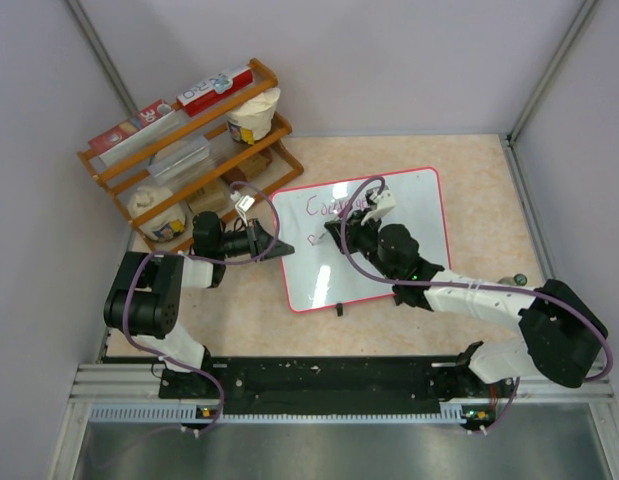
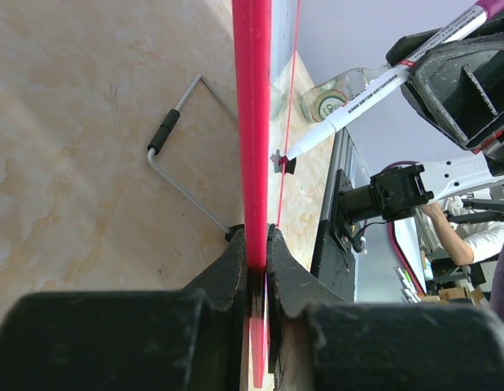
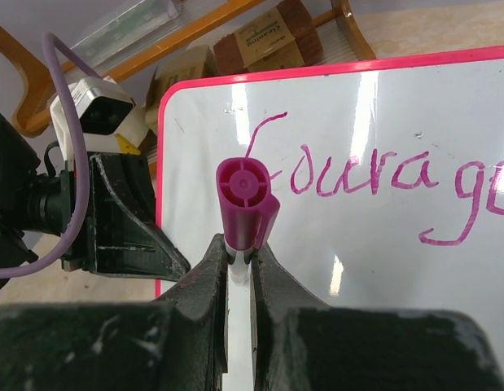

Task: Write a sentence on the whiteboard
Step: Write with the whiteboard marker on the whiteboard.

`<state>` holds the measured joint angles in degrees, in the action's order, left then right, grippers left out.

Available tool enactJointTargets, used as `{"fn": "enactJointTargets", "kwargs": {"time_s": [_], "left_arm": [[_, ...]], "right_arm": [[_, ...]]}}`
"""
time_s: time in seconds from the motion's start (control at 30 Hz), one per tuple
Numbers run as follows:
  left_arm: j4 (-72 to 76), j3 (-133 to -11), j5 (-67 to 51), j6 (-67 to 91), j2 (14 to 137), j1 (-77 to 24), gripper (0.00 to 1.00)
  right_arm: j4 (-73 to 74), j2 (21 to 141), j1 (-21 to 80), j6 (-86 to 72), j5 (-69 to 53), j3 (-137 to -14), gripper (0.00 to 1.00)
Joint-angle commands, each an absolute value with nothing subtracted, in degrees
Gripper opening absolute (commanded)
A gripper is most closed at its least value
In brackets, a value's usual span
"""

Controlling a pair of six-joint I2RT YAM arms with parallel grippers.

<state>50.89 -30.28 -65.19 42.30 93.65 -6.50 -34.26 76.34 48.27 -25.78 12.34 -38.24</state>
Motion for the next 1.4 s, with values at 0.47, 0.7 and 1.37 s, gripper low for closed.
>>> {"fn": "enactJointTargets", "kwargs": {"time_s": [0.47, 0.7, 1.37], "left_arm": [[53.0, -31.03, -61.79, 39.02, 93.78, -6.5, 0.0], [53.0, -31.11, -61.96, 39.11, 93.96, -6.5, 0.0], [53.35, -31.11, -62.05, 39.37, 94.04, -6.5, 0.0]], "right_arm": [[-37.09, 79.28, 48.87, -29.97, 11.34, -39.98, 0.0], [-38.66, 77.17, 47.99, -30.76, 10.81, -39.82, 0.0], [-38.32, 74.35, 43.24, -31.99, 9.58, -38.23, 0.0]]}}
